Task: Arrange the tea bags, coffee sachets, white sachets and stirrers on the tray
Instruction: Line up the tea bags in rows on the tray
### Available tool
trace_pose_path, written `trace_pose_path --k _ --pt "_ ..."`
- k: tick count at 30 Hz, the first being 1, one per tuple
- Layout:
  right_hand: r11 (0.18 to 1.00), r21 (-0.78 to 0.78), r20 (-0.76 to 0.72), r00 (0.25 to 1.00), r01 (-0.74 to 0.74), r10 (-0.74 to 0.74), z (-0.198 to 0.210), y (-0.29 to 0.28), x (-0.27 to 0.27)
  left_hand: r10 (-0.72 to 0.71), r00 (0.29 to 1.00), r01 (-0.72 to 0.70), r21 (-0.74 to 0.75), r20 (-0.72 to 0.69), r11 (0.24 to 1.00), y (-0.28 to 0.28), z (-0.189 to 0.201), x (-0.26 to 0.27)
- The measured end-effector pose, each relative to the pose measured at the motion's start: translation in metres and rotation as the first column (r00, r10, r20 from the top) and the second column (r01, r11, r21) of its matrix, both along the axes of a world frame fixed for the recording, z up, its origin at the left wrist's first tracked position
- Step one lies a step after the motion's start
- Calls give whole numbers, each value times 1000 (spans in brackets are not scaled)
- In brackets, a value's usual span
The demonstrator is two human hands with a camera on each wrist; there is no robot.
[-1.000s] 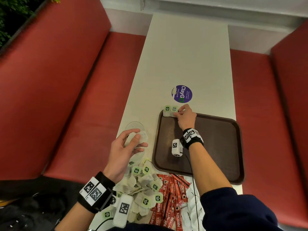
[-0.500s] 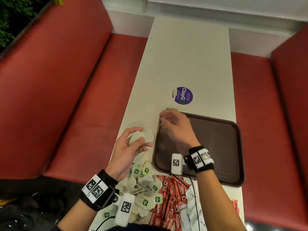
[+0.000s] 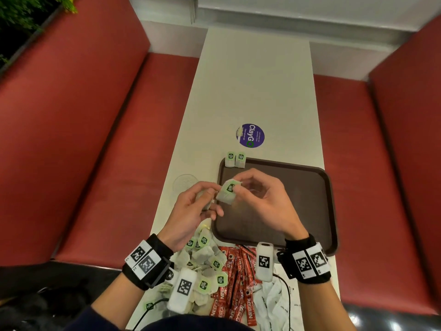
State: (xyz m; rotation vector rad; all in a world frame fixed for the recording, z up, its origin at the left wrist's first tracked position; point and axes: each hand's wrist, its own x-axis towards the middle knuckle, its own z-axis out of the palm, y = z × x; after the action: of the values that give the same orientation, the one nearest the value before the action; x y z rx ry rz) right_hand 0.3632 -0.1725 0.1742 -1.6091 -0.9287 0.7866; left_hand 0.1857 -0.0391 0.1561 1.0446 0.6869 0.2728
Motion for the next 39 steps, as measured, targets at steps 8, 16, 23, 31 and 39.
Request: trace_pose_path --k 8,16,23,31,39 --pt "983 -57 25 985 173 -172 0 -6 -4 -16 998 25 164 -55 986 -14 -2 17" --pt "957 -75 -118 950 282 -289 -27 -7 -8 46 995 -25 218 -90 976 -19 -11 26" --pt "741 -285 132 791 608 -597 -118 21 81 27 991 -10 123 -132 992 -5 -23 10" --pt "737 -354 195 816 576 -544 -199 69 130 3 985 42 256 -172 966 4 -28 -3" --pt "753 -359 296 832 552 -469 -197 73 124 34 991 -4 229 -128 973 7 -26 -16"
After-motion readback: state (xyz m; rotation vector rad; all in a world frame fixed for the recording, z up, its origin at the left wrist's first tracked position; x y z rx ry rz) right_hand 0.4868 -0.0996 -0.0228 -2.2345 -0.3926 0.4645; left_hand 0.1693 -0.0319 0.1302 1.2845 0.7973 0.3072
